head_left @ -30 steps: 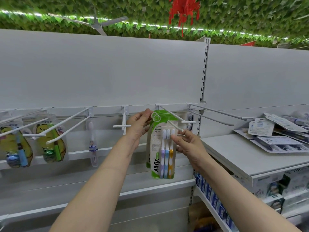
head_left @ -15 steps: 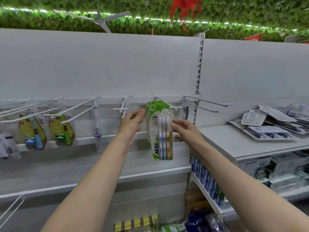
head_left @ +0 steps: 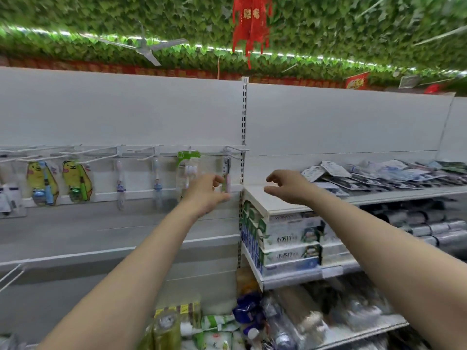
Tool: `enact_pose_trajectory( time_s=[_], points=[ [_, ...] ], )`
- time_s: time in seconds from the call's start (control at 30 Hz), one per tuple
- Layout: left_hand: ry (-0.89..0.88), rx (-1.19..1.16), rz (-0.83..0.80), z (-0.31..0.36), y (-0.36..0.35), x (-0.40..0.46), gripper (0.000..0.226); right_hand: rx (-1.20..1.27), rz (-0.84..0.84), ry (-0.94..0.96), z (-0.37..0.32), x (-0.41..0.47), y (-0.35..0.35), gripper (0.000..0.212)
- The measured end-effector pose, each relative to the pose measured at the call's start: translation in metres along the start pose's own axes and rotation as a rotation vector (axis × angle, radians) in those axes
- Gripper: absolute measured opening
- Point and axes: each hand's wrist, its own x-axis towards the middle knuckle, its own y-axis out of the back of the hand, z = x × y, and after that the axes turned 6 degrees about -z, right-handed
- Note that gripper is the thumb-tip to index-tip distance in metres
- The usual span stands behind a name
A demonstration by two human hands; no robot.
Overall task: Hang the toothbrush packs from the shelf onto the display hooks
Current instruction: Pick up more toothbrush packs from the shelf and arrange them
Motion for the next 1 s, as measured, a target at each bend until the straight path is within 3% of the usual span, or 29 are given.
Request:
enact_pose_trajectory(
  time_s=[0.2, 0.5, 0.73, 1.0],
  points=[
    [-0.155, 0.269, -0.090, 0.082, -0.061, -0.042, 0.052, -0.252, 0.053, 0.027, 0.049, -0.094, 0.059, 0.045],
    [-0.372, 0.311, -0.143, 0.181, -0.168, -0.022, 0.050, -0.327, 0.091, -0.129, 0.165, -0.173, 0.104, 0.051],
    [-0.499, 0.262, -0.230, 0.239, -0.283, 0.045, 0.051, -0.324, 0.092, -0.262, 0.289, -0.178, 0.139, 0.049],
    [-0.608, 0.252, -0.315, 0.333, -0.418, 0.187, 0.046, -0.356, 0.116, -0.393, 0.458, -0.128, 0.205, 0.054]
  ],
)
